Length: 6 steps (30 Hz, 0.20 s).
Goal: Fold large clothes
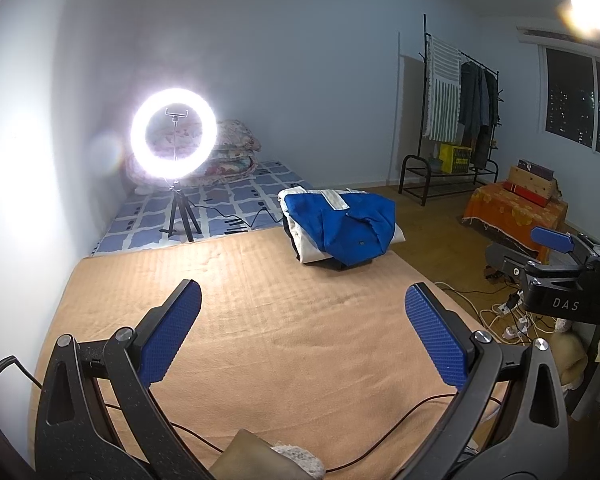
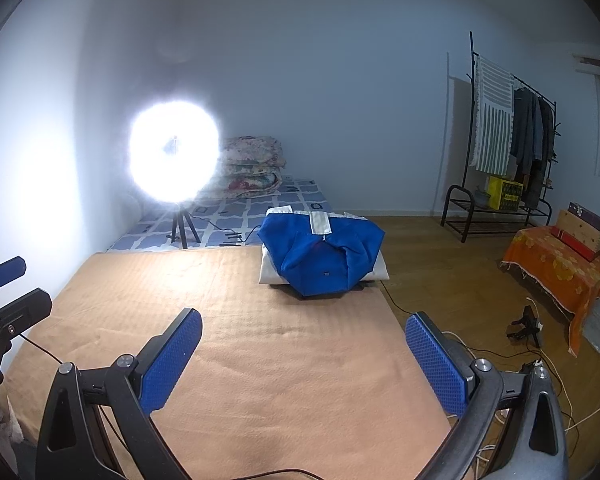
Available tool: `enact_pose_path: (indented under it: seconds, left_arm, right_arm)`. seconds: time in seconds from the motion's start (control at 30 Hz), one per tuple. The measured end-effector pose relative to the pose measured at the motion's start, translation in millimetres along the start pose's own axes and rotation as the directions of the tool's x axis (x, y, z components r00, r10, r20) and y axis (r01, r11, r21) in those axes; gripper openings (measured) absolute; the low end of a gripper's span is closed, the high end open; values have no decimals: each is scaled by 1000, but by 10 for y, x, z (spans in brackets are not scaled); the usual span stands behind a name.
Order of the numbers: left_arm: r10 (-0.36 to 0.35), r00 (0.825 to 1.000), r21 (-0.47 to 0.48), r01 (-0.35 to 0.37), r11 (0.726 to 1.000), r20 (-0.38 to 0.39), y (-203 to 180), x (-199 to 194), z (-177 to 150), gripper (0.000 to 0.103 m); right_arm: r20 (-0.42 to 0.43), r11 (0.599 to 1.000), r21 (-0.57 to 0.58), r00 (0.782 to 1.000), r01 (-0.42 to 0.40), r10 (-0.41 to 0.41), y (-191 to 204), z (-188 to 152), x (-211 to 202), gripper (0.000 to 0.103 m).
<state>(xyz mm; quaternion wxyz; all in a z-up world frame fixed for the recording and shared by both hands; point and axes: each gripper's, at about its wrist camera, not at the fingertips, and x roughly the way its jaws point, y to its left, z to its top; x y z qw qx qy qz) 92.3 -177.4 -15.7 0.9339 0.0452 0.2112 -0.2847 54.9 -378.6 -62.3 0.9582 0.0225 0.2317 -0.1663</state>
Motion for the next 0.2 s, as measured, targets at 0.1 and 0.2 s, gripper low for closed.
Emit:
enact_pose_path:
  seconds: [0.1,0.2]
  left_arm:
    - [0,1000,-2,0,1000,7,0,-5,9,103]
    - [1,1000,-6,-1,1000,9,1,1,38,103]
  right_arm:
    - [-1,1000,-3,1000,-2,2,3,-1,10,103]
    - [-4,1000,-6,1000,-5,5,8,-13,19,103]
